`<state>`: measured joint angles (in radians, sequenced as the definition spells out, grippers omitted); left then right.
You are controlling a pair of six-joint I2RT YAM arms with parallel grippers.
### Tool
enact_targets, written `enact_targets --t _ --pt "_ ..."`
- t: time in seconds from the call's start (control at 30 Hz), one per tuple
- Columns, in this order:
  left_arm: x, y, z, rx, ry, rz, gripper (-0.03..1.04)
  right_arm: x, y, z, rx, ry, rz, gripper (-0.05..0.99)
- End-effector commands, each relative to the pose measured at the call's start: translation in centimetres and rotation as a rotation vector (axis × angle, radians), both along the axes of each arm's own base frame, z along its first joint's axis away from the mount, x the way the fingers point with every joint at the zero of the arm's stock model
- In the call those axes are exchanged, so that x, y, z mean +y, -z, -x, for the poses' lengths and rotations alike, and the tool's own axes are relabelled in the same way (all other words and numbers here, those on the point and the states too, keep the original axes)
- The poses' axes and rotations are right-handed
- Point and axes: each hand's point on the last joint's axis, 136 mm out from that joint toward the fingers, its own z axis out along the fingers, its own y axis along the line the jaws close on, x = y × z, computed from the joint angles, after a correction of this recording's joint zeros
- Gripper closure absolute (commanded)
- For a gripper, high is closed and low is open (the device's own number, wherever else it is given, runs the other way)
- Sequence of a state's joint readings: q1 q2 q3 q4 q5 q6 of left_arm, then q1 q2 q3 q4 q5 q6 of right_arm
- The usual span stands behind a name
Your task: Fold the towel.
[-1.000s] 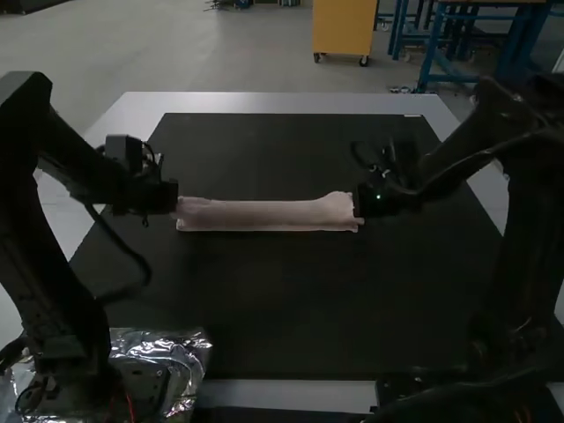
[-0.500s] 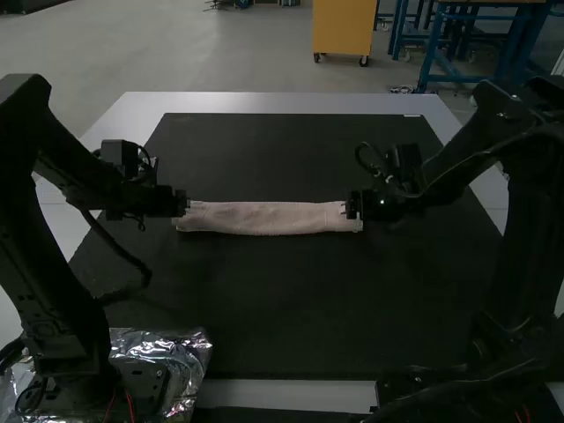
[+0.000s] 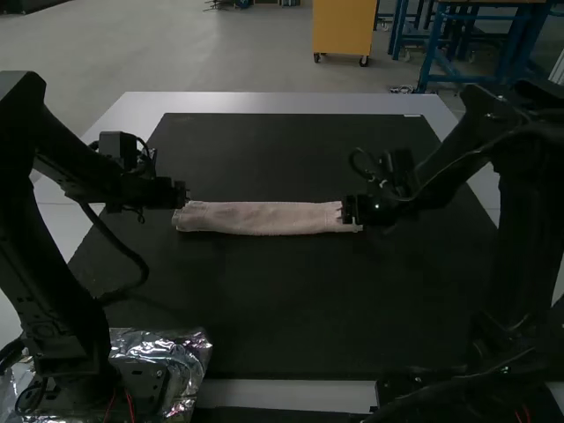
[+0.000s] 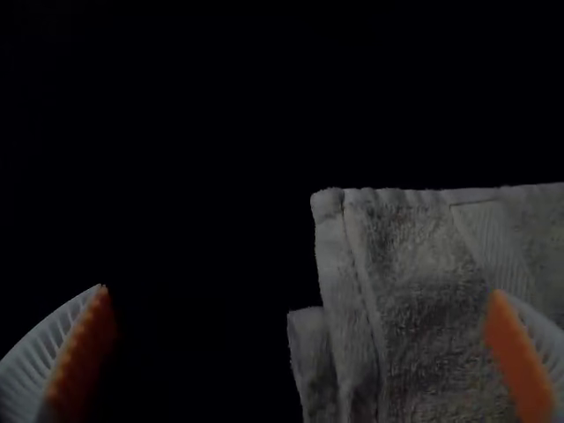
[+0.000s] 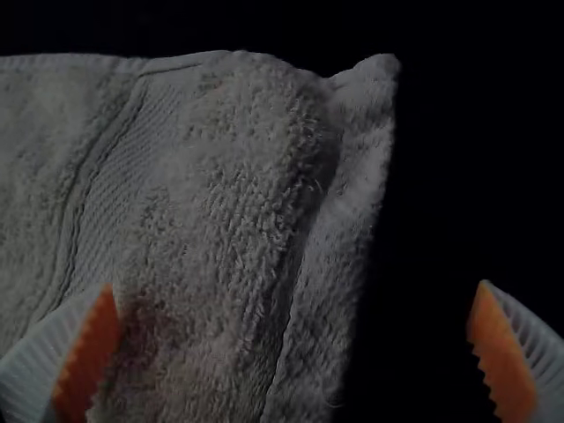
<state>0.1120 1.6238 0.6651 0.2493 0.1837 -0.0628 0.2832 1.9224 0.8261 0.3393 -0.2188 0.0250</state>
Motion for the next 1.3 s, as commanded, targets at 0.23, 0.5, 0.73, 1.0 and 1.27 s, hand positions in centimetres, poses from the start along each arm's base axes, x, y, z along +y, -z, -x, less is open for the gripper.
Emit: enact_targets --t 0.23,0.5,0.73,1.0,1.27 --pt "0.4 -1.0 -0.3 -0.015 -0.016 0.001 0.04 2.1 2.2 2.4 0.085 -0.081 -0.056 0.96" --pt "0.4 -1.2 -0.4 -0.022 -0.016 0.001 0.04 -2.0 -1.5 1.0 0.006 0.021 -0.073 0.96" --pt "0.3 -1.8 -0.9 -0.042 -0.012 -0.001 0.04 -6.8 -7.3 -0.4 -0.099 0.118 -0.1 0.96" --pt "0.0 -2.1 -0.8 -0.048 -0.003 -0.005 0.04 -3.0 -8.4 0.3 -0.112 0.032 -0.133 0.96" --pt "0.0 -2.6 -0.5 -0.057 -0.011 -0.016 0.04 4.1 -8.9 1.6 -0.097 -0.074 -0.188 0.96"
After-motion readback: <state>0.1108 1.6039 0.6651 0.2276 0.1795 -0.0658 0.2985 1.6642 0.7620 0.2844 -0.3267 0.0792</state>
